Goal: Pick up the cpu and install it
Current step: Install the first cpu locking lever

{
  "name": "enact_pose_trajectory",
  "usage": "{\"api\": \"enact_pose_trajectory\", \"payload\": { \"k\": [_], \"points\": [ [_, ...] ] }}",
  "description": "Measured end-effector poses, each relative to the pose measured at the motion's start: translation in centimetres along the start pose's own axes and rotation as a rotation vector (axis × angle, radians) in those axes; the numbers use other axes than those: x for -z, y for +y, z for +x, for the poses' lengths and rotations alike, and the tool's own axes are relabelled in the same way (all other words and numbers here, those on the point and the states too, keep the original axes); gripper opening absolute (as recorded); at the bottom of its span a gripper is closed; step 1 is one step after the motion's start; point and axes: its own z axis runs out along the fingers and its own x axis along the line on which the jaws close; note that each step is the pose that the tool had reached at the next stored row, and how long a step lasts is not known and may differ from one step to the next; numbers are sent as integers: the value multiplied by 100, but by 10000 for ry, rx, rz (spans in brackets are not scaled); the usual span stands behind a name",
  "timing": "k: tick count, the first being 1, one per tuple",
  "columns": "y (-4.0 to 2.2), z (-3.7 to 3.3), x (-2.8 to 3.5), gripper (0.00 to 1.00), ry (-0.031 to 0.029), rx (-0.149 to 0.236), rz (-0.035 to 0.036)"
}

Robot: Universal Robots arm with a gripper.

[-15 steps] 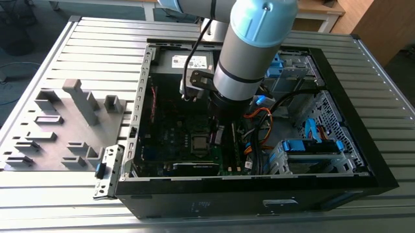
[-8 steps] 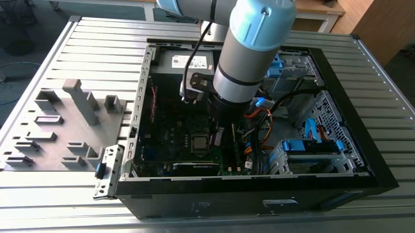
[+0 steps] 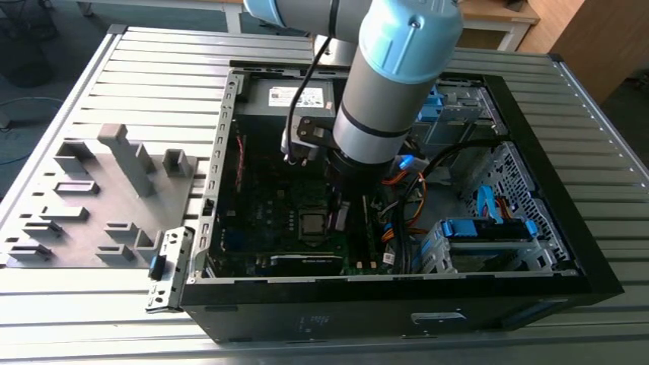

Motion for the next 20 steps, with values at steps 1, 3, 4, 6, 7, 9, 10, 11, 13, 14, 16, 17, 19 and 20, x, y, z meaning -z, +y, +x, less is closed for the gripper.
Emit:
{"api": "enact_pose_trajectory", "payload": {
  "k": [1, 3, 4, 6, 7, 9, 10, 11, 13, 14, 16, 17, 19, 20],
  "points": [
    [-1, 2, -2, 11, 2, -1, 0],
    [-3, 5, -9, 11, 2, 0, 1],
    [-3, 5, -16, 11, 3, 0, 0],
    [-5, 4, -37, 11, 5, 0, 0],
    [-7, 3, -49, 11, 4, 0, 0],
    [-8, 3, -59, 11, 3, 0, 0],
    [-8, 2, -59, 11, 4, 0, 0],
    [-8, 2, -60, 11, 4, 0, 0],
    [-8, 0, -64, 11, 1, 1, 0],
    [-8, -1, -64, 11, 0, 1, 1],
    [-7, -3, -65, 11, 2, 0, 0],
    [-7, -5, -66, 11, 2, 1, 0],
    [-6, -10, -67, 11, 3, 0, 0],
    [-6, -10, -68, 11, 2, 0, 0]
  ]
}}
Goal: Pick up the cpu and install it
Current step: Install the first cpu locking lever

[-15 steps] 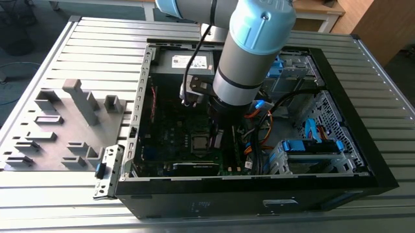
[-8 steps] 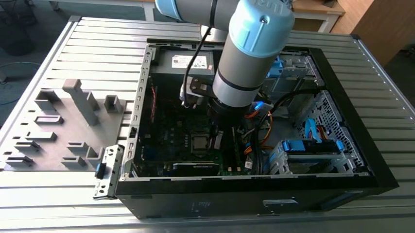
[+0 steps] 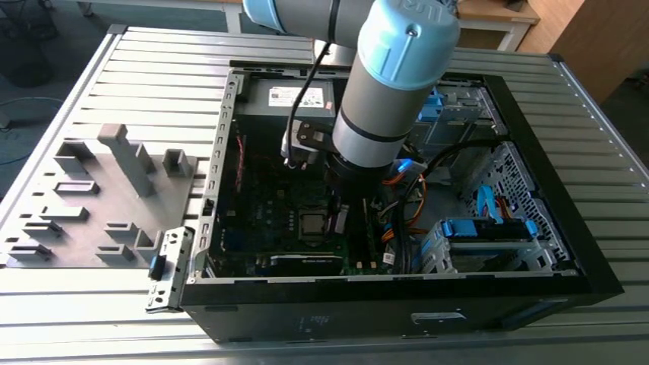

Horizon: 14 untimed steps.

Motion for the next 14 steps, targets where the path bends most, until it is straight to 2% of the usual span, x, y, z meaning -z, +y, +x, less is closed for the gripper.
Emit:
{"api": "enact_pose_trajectory", "payload": {
  "k": [14],
  "points": [
    [-3, 0, -26, 11, -7, 2, -17]
  ]
}}
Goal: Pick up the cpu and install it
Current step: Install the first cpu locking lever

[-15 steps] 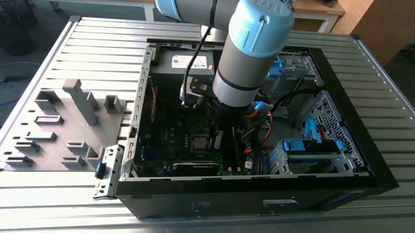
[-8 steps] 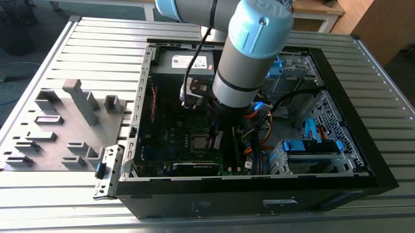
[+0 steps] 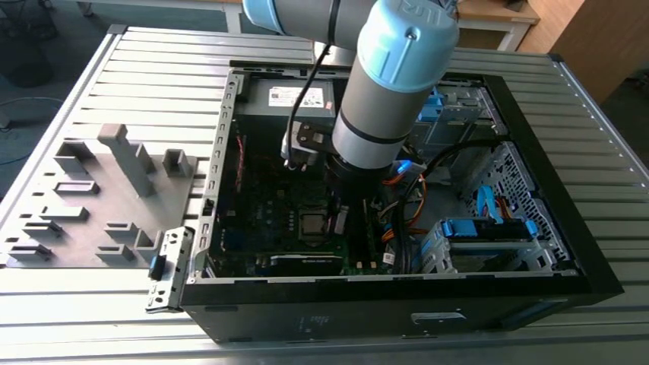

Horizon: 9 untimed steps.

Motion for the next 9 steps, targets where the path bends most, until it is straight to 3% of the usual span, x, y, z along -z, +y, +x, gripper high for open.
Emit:
{"api": "enact_pose_trajectory", "payload": {
  "k": [9],
  "points": [
    [-9, 38, -4, 11, -2, 1, -12]
  ]
}}
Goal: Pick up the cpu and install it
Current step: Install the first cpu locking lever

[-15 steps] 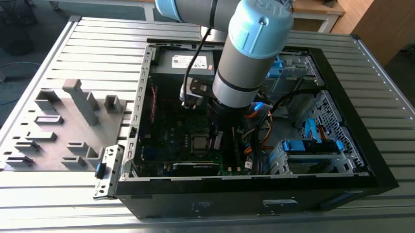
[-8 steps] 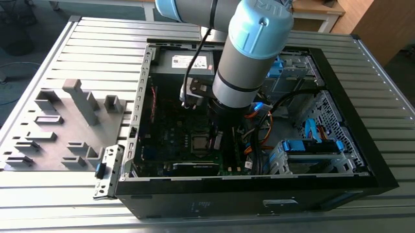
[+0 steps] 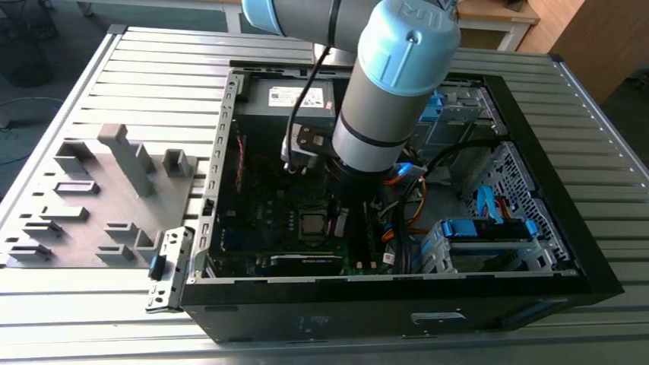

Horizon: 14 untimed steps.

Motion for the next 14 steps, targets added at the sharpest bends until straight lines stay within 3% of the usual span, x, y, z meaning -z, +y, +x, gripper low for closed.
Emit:
{"api": "enact_pose_trajectory", "payload": {
  "k": [3, 9, 11, 14],
  "points": [
    [0, 1, -5, 11, 15, 3, -65],
    [-1, 0, -8, 11, 10, 3, -73],
    [-1, 0, -10, 11, -57, 12, -87],
    [-1, -1, -12, 11, -70, 12, -89]
  ]
}}
